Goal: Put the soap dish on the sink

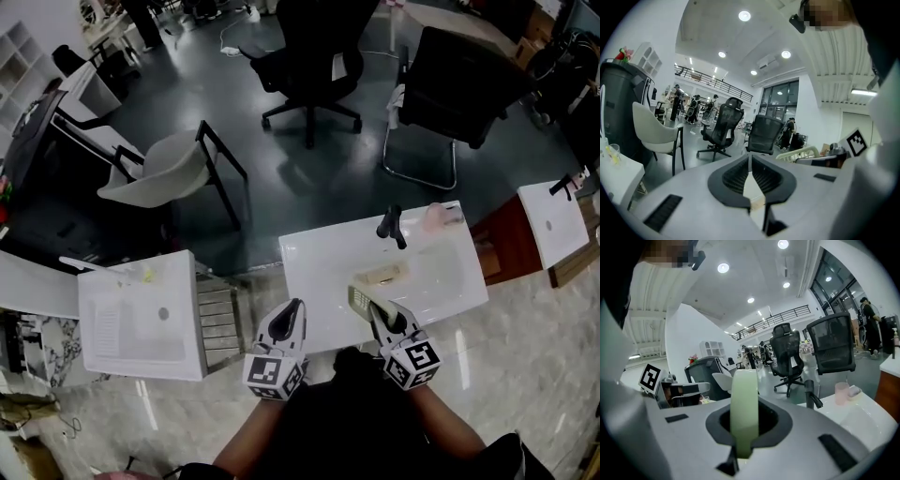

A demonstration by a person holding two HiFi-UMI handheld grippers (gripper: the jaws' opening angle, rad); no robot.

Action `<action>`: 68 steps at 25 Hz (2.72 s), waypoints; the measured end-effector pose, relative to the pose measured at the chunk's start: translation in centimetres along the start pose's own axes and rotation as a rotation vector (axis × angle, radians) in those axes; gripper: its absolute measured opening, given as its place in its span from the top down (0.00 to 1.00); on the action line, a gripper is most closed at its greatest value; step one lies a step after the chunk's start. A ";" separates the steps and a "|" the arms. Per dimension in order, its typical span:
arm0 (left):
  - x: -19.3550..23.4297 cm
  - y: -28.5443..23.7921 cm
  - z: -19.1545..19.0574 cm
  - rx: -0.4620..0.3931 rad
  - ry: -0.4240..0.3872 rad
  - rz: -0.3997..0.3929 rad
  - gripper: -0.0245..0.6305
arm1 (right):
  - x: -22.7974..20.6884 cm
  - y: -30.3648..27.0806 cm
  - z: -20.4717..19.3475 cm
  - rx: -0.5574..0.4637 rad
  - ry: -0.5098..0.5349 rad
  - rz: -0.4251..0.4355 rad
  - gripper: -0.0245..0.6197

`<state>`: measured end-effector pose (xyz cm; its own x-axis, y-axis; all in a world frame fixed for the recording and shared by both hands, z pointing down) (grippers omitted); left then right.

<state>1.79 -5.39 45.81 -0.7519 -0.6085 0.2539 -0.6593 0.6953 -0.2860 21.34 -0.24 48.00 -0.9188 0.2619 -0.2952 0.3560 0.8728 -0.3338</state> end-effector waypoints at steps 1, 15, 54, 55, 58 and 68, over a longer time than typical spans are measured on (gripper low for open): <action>0.0 -0.5 0.1 0.003 -0.005 0.012 0.92 | -0.6 -0.5 0.1 0.004 0.001 0.014 0.95; -1.0 -6.5 0.4 -0.005 0.004 0.111 0.92 | -7.2 -5.9 -0.6 0.128 -0.028 0.094 0.95; 12.5 -8.2 -1.5 0.027 0.162 0.135 0.92 | -4.5 -31.1 -8.7 0.548 -0.333 0.136 0.95; 12.7 -8.2 -1.5 0.024 0.167 0.140 0.92 | -4.5 -31.5 -8.8 0.548 -0.333 0.141 0.95; 13.7 -7.7 -1.5 0.020 0.175 0.164 0.92 | -4.5 -32.8 -9.6 0.549 -0.322 0.153 0.95; 15.8 -6.2 -1.9 0.007 0.179 0.216 0.92 | -4.2 -35.2 -12.4 0.604 -0.466 0.199 0.95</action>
<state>-5.98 -18.56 53.39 -0.8632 -0.3685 0.3451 -0.4839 0.7986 -0.3577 10.58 -26.93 72.07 -0.7095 0.0735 -0.7008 0.6599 0.4182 -0.6242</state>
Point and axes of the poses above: the fingertips, and each gripper's own axes: y backward along the fingers, x to its left, z out of its top, the point moved 5 cm from there along y, backward along the fingers, and after that the axes turned 1 degree about x, right-handed, at the moved point
